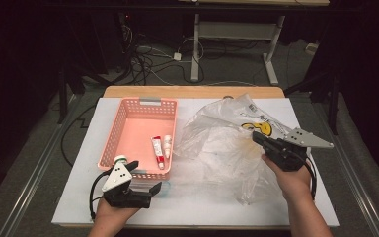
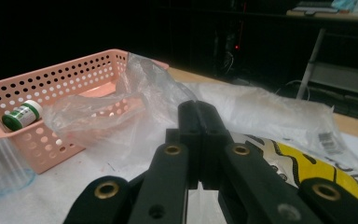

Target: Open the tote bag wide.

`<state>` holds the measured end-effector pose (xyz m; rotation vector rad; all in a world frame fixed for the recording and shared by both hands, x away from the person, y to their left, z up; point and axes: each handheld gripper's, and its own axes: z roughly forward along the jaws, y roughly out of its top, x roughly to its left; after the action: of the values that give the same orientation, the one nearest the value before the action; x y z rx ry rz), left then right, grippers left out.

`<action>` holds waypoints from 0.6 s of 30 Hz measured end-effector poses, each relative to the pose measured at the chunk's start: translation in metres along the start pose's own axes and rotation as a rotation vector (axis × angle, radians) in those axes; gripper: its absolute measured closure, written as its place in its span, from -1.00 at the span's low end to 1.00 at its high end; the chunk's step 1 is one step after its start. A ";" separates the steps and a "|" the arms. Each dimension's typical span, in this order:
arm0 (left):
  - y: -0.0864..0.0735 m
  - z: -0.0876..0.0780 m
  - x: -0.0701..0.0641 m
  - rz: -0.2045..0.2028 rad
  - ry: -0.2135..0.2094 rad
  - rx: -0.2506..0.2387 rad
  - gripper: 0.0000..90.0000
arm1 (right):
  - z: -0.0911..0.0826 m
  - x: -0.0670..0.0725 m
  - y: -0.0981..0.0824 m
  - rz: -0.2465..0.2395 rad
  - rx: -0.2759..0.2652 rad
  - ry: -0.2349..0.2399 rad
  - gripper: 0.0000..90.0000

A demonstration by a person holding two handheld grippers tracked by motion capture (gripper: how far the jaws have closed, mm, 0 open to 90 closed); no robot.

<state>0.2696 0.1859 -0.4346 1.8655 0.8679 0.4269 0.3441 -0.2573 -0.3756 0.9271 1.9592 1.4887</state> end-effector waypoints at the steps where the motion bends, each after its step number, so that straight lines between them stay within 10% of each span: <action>1: 0.000 0.000 0.000 0.000 0.000 0.001 -1.00 | -0.001 0.001 0.001 -0.013 -0.002 -0.007 1.00; 18: 0.002 -0.009 0.013 -0.034 0.039 -0.007 -1.00 | 0.000 -0.002 -0.007 -0.002 0.012 0.015 1.00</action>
<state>0.2736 0.2002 -0.4301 1.8394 0.9215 0.4458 0.3441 -0.2601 -0.3820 0.9216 1.9814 1.4890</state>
